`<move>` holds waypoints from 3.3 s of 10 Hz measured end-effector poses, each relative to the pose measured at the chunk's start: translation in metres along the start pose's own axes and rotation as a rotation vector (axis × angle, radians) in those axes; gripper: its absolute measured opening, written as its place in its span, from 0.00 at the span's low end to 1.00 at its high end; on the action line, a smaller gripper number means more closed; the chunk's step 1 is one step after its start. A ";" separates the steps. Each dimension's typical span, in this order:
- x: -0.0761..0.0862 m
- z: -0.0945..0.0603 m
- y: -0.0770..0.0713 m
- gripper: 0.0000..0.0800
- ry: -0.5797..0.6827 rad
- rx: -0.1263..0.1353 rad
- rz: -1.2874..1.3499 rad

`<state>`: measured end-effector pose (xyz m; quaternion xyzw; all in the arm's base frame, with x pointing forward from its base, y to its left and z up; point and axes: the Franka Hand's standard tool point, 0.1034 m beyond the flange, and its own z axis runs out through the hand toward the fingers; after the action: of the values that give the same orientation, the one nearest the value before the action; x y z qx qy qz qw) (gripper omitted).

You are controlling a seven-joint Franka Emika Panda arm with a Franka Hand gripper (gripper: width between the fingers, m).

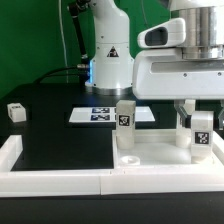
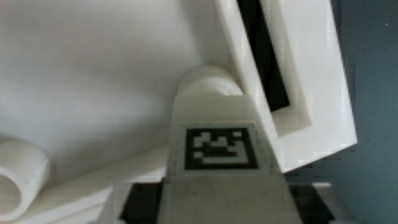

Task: Assemble square table

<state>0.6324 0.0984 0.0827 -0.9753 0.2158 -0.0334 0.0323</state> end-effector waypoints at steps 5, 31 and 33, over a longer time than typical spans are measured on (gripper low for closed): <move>-0.009 0.003 -0.012 0.36 0.004 0.044 0.617; -0.013 0.002 -0.015 0.36 0.044 -0.015 0.280; -0.013 0.003 -0.015 0.36 0.043 -0.013 0.421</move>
Offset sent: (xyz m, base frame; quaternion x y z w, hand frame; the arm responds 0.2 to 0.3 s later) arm -0.0098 0.0285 -0.0136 0.0406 -0.0383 0.3623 0.9304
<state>0.6271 0.1175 0.0806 -0.9079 0.4158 -0.0452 0.0277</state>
